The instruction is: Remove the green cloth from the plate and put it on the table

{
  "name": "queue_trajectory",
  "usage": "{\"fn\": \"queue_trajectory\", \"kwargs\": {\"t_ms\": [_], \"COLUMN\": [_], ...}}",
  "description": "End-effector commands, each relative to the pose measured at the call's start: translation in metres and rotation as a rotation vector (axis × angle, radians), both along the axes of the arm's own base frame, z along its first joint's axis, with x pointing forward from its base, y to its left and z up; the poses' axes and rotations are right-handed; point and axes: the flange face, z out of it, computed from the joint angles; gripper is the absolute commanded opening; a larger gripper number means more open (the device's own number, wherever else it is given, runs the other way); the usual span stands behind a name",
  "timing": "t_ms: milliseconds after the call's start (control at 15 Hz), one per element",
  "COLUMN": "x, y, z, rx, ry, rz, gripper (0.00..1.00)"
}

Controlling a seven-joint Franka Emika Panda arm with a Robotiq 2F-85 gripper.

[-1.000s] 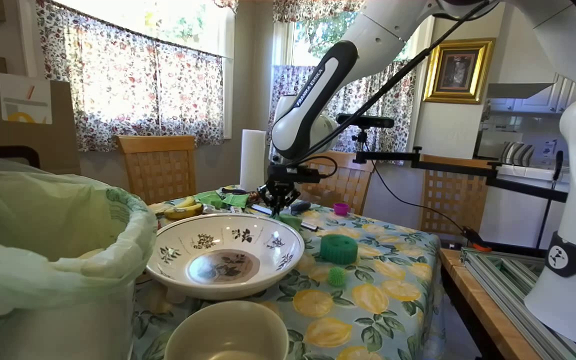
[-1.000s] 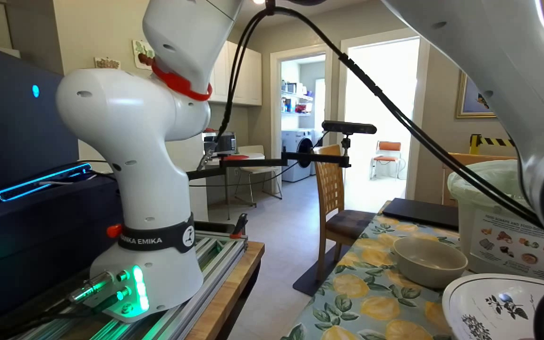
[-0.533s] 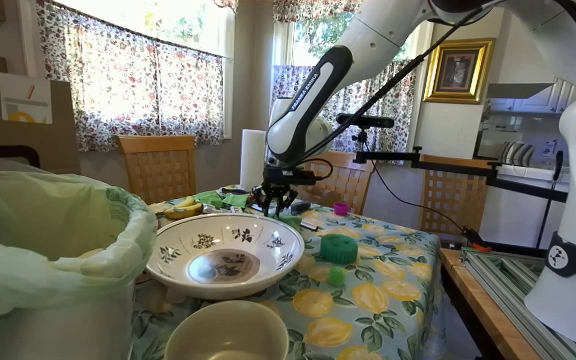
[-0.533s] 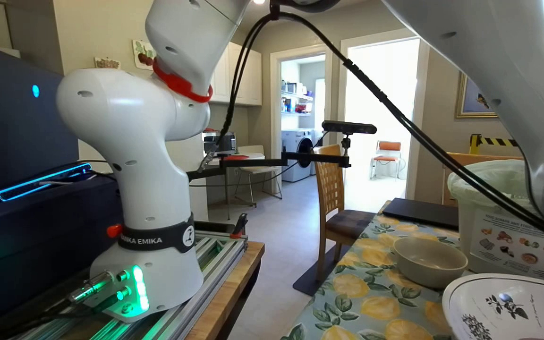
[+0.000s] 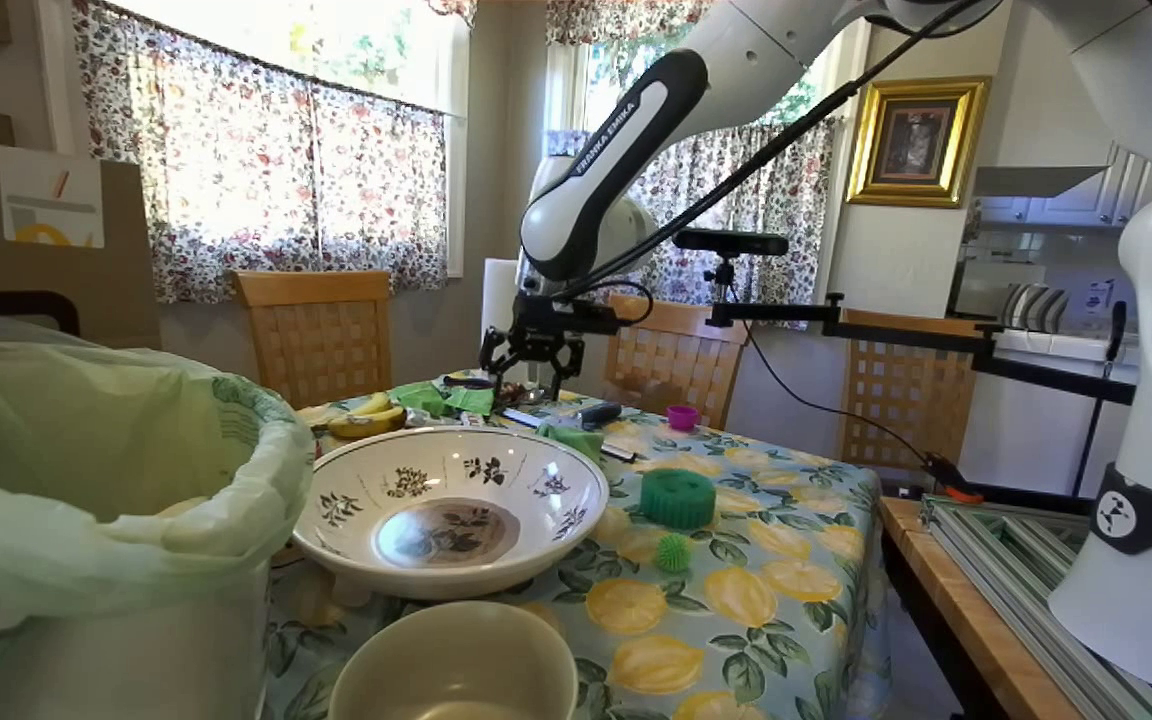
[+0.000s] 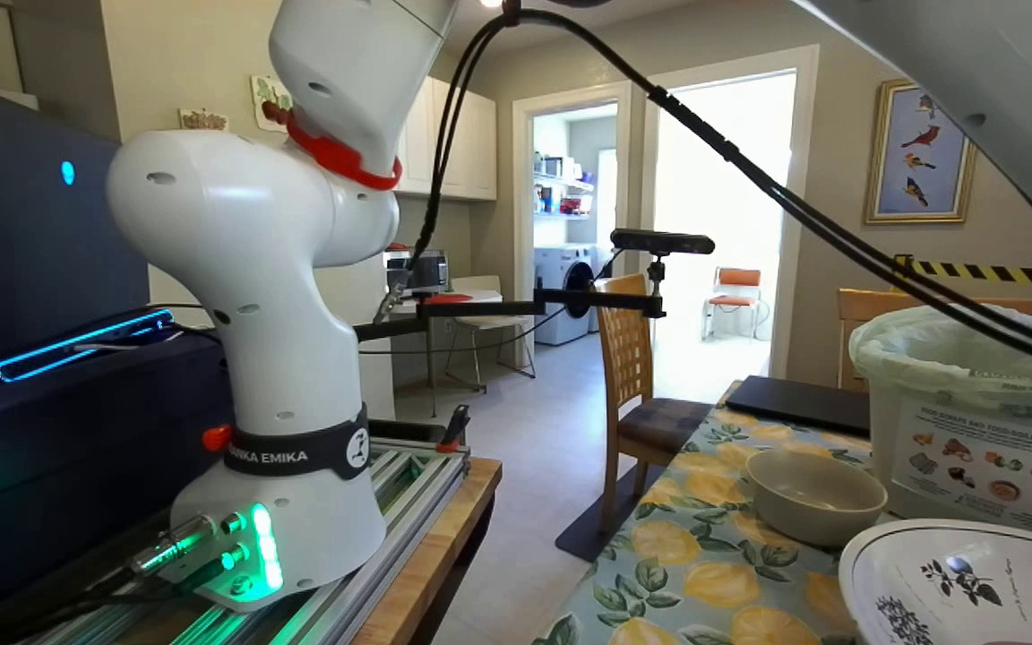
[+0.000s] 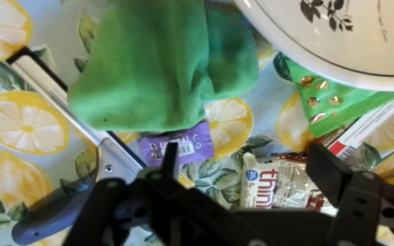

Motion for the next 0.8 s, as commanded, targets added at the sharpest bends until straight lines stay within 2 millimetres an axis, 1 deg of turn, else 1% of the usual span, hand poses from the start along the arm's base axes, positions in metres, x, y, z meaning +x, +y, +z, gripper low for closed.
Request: {"fn": "queue_trajectory", "kwargs": {"t_ms": [0, 133, 333, 467, 600, 667, 733], "x": [-0.008, -0.013, -0.027, -0.040, -0.053, -0.030, -0.036], "y": [0.011, 0.024, 0.034, 0.039, 0.046, 0.038, 0.041], "z": [0.041, 0.061, 0.082, 0.089, 0.090, 0.086, 0.086], "rx": [0.033, 0.041, 0.024, 0.032, 0.058, 0.036, 0.042], "ry": [0.002, -0.004, 0.011, 0.020, 0.040, 0.024, 0.032], "rz": [0.114, 0.193, 0.270, 0.324, 0.394, 0.319, 0.342], "gripper": [1.00, 1.00, 1.00, 1.00, 1.00, 1.00, 1.00]}}
